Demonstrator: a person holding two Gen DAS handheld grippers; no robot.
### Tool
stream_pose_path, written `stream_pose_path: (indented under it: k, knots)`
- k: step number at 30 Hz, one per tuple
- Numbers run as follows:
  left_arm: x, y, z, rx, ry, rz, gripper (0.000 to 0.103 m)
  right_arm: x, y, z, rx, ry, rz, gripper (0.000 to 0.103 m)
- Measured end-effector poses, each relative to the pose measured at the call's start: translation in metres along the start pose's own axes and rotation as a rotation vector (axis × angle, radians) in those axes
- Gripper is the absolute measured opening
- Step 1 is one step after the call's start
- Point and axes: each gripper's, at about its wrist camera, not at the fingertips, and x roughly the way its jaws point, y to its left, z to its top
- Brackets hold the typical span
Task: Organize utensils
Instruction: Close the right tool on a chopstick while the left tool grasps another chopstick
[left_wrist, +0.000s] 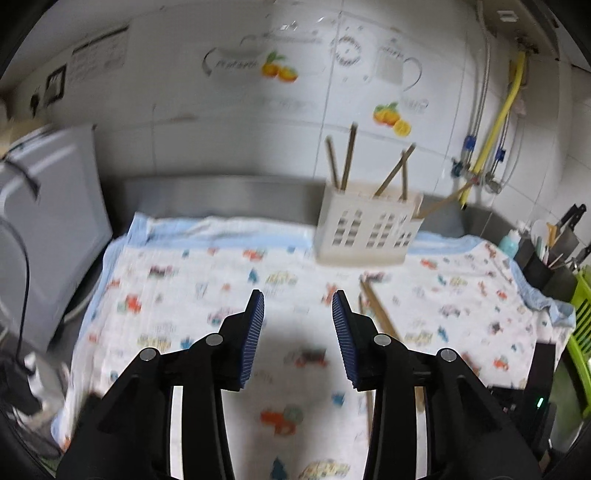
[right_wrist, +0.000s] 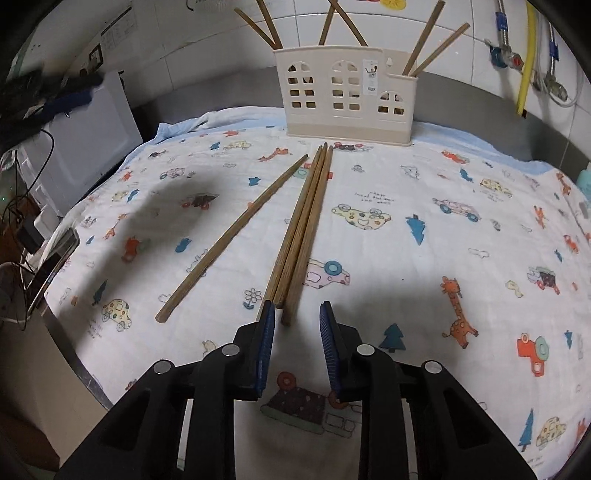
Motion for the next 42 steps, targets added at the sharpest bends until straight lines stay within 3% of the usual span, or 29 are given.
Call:
stream_pose_path:
  k: [8, 13, 19, 27, 31, 42]
  knots:
    - [0.006, 0.016, -0.039, -0.054, 0.069, 0.03, 0.041, 0.004, -0.001, -0.001, -0.012, 0.004, -0.03, 0.016]
    - [0.006, 0.025, -0.054, -0.089, 0.096, 0.042, 0.044, 0.003, -0.014, -0.001, 0.009, 0.003, -0.077, 0.016]
    - [0.01, 0.024, -0.07, -0.101, 0.133, 0.033, 0.044, 0.002, -0.019, 0.005, 0.019, -0.01, -0.064, 0.016]
    - [0.014, 0.001, -0.088, -0.045, 0.173, -0.011, 0.044, 0.016, -0.015, 0.014, 0.013, -0.006, -0.065, 0.016]
    - [0.019, -0.017, -0.096, -0.002, 0.197, -0.046, 0.044, 0.016, -0.018, 0.012, 0.01, -0.013, -0.077, 0.007]
    - [0.047, -0.069, -0.115, 0.098, 0.268, -0.146, 0.043, -0.004, -0.032, 0.011, 0.053, -0.055, -0.056, 0.006]
